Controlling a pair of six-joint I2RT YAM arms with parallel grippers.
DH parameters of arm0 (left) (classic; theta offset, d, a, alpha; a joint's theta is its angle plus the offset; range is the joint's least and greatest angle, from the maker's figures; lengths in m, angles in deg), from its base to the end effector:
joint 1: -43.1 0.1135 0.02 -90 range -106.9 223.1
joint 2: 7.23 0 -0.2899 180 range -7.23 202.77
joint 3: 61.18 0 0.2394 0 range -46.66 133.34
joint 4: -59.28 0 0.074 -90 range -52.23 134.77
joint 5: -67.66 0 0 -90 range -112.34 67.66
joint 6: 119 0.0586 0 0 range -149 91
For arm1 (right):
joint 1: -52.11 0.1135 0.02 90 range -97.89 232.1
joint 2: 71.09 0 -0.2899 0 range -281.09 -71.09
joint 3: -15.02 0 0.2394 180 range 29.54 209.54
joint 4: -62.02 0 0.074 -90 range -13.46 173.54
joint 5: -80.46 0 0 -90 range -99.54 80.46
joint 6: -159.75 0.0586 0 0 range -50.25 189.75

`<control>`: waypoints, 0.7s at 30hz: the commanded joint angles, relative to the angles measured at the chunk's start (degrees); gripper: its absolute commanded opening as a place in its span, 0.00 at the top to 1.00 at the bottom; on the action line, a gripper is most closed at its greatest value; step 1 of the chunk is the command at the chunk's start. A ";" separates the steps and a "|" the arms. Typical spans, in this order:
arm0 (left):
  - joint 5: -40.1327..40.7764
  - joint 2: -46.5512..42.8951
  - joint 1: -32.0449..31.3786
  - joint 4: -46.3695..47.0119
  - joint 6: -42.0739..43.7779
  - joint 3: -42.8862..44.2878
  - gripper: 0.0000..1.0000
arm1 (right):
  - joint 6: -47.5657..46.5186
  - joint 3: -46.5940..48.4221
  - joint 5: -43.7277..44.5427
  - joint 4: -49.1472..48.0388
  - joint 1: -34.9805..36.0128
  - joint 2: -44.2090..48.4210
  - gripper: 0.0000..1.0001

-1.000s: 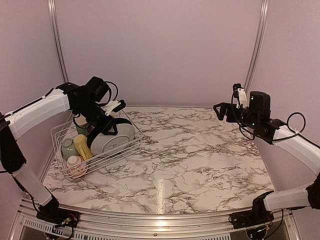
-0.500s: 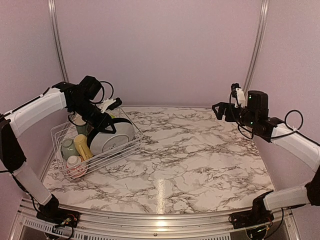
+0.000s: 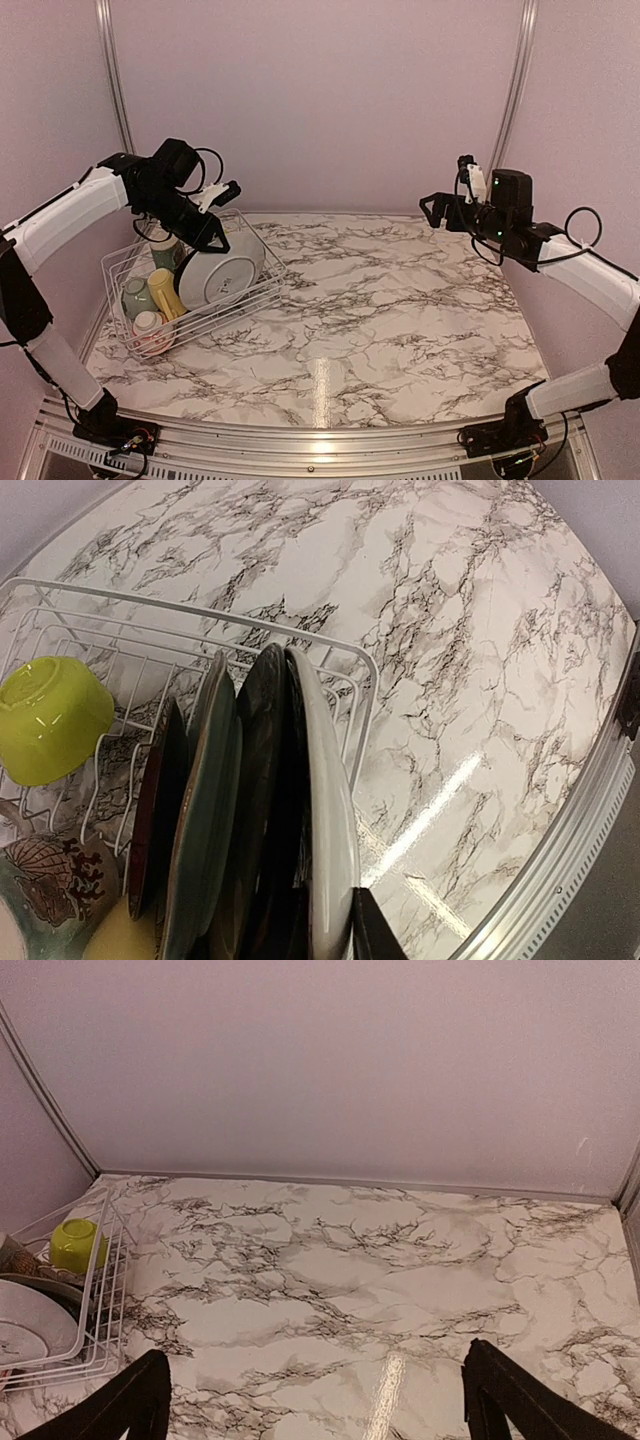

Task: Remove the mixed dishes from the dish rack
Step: Grab the plate from the dish rack, then pass from the left arm to the right

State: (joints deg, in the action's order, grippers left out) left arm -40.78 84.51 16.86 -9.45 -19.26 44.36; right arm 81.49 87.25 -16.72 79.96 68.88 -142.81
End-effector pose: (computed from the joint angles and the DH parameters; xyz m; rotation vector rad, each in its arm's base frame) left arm 0.2930 -0.1651 0.3543 0.9060 2.3694 -0.5218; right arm 0.2799 0.0920 0.3513 -0.1705 1.8906 0.4581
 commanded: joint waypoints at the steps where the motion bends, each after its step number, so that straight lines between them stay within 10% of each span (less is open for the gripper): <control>1: 3.45 -3.33 0.56 -0.48 -4.57 4.28 1.00 | -0.10 0.08 -0.56 -1.04 0.45 -0.52 0.02; 21: 11.55 -1.76 -3.34 1.51 -8.66 11.55 1.00 | 2.32 -0.85 -2.30 -2.89 0.61 -2.26 0.03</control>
State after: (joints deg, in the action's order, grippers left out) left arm -36.43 84.12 13.17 -10.74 -26.30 53.94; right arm 82.92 86.57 -18.12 78.25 68.88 -144.32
